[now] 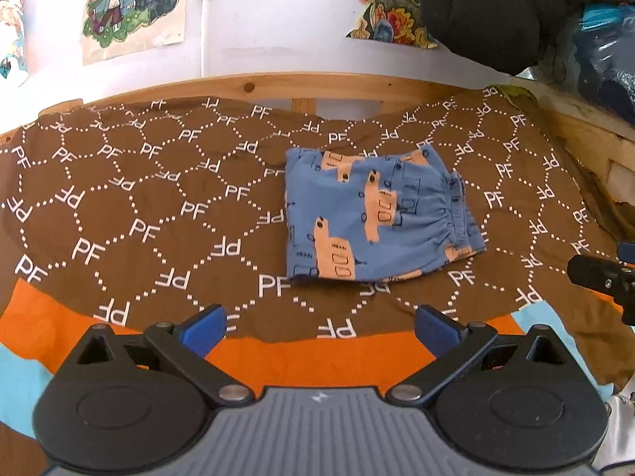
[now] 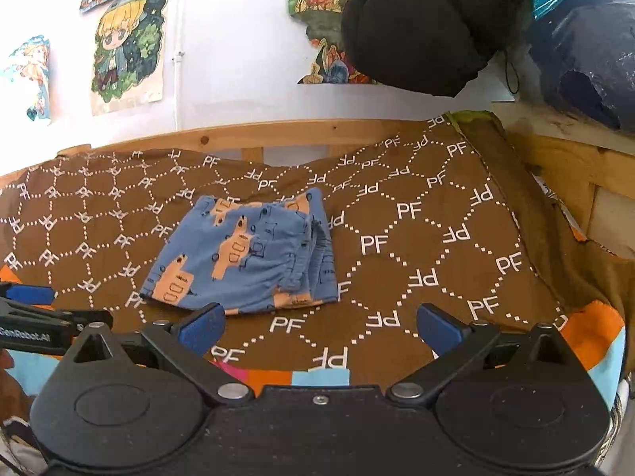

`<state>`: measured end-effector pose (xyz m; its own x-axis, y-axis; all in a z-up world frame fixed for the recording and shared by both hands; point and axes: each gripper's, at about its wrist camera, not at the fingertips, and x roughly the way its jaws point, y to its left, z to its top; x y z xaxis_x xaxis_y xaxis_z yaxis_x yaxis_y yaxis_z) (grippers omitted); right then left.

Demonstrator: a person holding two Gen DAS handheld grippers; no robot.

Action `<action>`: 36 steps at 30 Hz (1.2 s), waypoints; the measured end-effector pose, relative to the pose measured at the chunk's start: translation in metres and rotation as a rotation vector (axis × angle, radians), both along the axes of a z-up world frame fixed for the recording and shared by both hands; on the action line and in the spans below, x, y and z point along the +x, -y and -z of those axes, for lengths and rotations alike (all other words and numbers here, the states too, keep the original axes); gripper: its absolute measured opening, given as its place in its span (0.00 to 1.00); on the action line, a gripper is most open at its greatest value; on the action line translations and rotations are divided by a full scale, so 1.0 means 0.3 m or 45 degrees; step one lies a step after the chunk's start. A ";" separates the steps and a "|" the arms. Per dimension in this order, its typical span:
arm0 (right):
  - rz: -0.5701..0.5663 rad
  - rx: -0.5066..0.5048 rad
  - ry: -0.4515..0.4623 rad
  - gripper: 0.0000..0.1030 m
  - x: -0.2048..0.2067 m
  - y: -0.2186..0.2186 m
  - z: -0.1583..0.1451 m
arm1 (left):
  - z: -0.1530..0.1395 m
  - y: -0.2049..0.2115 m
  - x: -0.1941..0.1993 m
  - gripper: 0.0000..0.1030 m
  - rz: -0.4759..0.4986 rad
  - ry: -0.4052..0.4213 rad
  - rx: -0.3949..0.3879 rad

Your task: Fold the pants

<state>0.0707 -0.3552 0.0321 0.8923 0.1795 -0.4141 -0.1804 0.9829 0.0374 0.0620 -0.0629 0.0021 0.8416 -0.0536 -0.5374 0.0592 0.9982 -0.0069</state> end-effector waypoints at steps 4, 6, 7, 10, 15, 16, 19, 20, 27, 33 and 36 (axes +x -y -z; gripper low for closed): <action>0.008 0.020 -0.047 0.99 0.013 0.010 0.034 | 0.017 -0.005 -0.003 1.00 -0.003 -0.018 0.010; 0.012 0.026 -0.063 0.99 0.014 0.010 0.045 | 0.022 -0.007 -0.003 1.00 -0.005 -0.026 0.010; 0.010 0.026 -0.066 0.99 0.015 0.010 0.048 | 0.024 -0.007 -0.003 1.00 -0.006 -0.029 0.009; -0.002 0.022 -0.070 0.99 0.015 0.004 0.053 | 0.025 -0.008 -0.004 1.00 -0.004 -0.032 0.010; -0.006 0.018 -0.071 0.99 0.012 0.004 0.054 | 0.024 -0.009 -0.007 1.00 -0.005 -0.030 0.012; -0.006 0.017 -0.071 0.99 0.012 0.005 0.054 | 0.022 -0.009 -0.006 1.00 -0.006 -0.031 0.010; -0.001 0.019 -0.069 0.99 0.012 0.006 0.053 | 0.020 -0.008 -0.007 1.00 -0.001 -0.027 0.011; 0.000 0.020 -0.069 0.99 0.012 0.007 0.053 | 0.020 -0.007 -0.008 1.00 0.000 -0.025 0.013; 0.003 0.020 -0.069 0.99 0.013 0.006 0.053 | 0.018 -0.008 -0.008 1.00 -0.003 -0.025 0.010; 0.002 0.021 -0.069 0.99 0.012 0.006 0.054 | 0.018 -0.009 -0.008 1.00 -0.002 -0.025 0.010; 0.002 0.020 -0.070 0.99 0.012 0.007 0.054 | 0.018 -0.010 -0.008 1.00 -0.003 -0.026 0.010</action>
<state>0.0745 -0.3573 0.0158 0.8687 0.1849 -0.4596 -0.1759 0.9824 0.0628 0.0596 -0.0600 -0.0032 0.8307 -0.0474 -0.5546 0.0568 0.9984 -0.0003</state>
